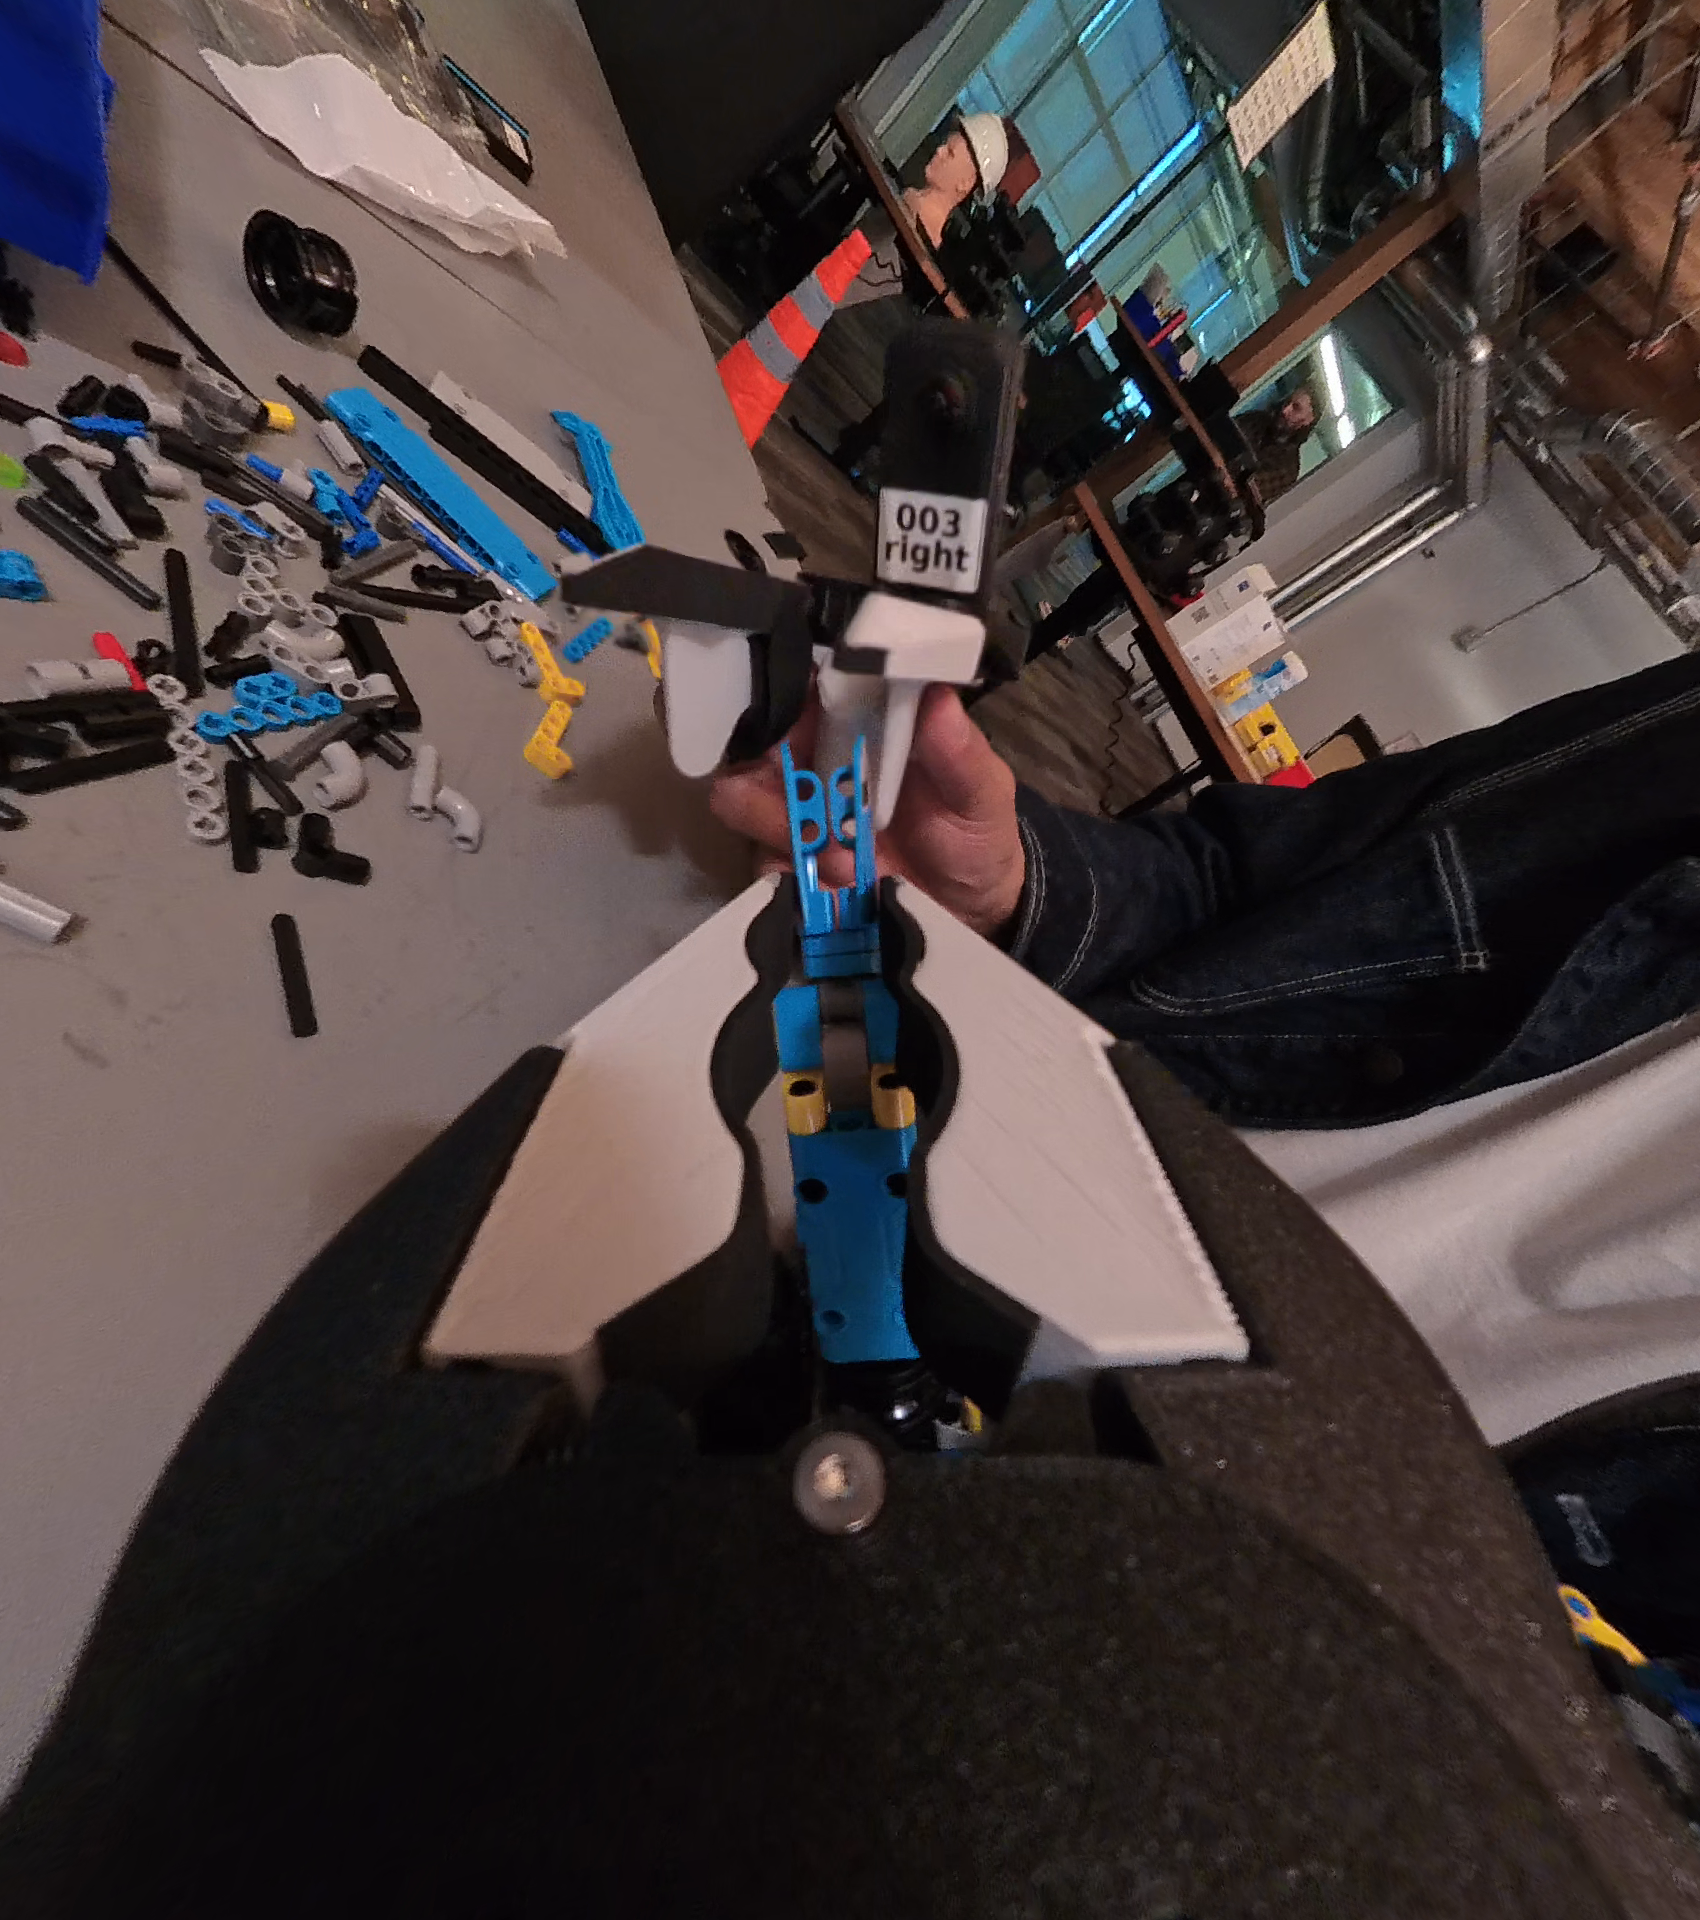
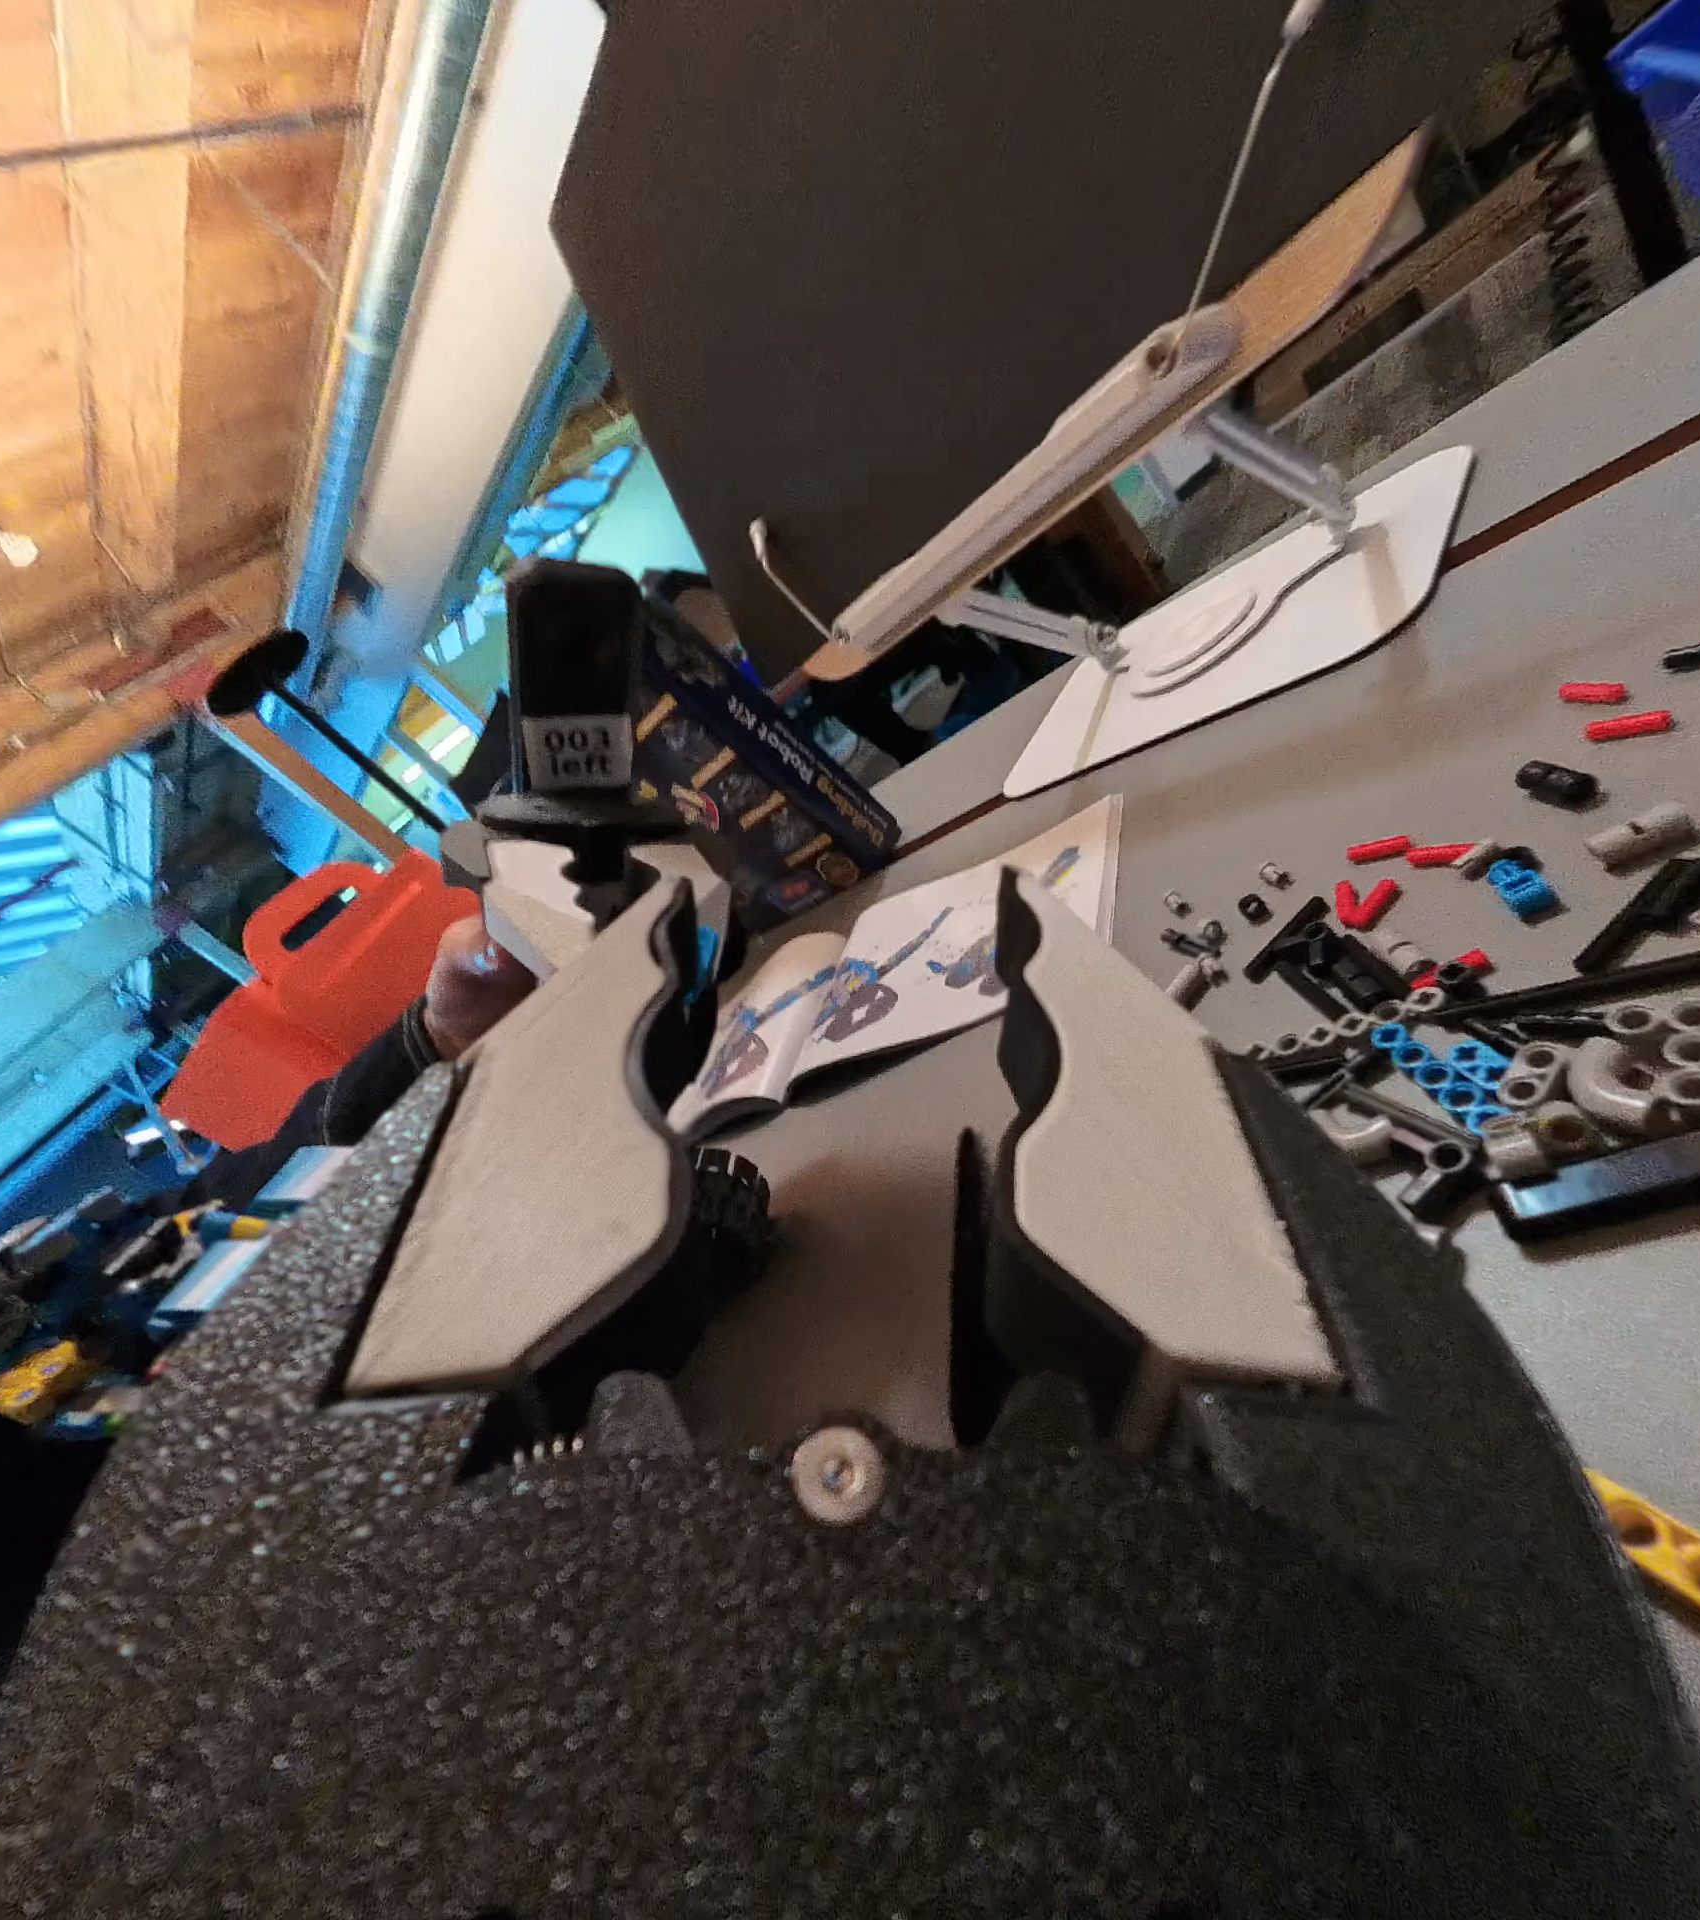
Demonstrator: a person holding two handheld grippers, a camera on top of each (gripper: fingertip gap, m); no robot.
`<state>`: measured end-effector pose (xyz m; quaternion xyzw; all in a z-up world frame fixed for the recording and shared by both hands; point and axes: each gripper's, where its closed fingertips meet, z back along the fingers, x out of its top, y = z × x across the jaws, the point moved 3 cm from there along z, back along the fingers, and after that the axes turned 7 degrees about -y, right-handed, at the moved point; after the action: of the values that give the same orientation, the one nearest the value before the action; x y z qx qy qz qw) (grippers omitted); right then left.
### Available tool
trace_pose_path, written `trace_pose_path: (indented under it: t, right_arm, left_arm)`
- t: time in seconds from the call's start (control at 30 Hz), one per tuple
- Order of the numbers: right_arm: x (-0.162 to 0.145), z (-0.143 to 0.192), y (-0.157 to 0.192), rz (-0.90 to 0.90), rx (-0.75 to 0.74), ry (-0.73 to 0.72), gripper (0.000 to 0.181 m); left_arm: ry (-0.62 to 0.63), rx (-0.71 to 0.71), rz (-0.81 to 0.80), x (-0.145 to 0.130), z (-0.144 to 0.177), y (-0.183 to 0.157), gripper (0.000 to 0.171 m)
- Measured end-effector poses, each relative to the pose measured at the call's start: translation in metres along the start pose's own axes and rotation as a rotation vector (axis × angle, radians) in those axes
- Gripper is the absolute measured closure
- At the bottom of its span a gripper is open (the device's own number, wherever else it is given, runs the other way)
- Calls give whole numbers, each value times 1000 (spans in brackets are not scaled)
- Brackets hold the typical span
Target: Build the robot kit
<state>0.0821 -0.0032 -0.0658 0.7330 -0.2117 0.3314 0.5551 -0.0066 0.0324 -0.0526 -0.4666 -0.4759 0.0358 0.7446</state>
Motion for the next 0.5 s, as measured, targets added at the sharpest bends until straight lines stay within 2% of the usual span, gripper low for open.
trace_pose_path:
  t: [0.03,0.1,0.13,0.2,0.4,0.5]
  right_arm:
    - [2,1,1,-21,17,-9,122]
    - [-4,-1,9,-23,55,8,116]
    - [-10,-3,12,3,52,35,115]
    - [-20,-7,14,41,42,84,112]
    - [-31,-11,20,107,40,137,109]
    - [-34,-13,19,139,19,150,111]
  left_arm:
    - [-19,-8,16,2,2,1,154]
    - [-71,-20,57,8,7,4,132]
    - [-89,-18,73,9,11,6,129]
    - [-88,-19,68,6,15,7,129]
    - [61,7,-25,-17,7,3,129]
    - [103,-6,-52,-21,3,0,139]
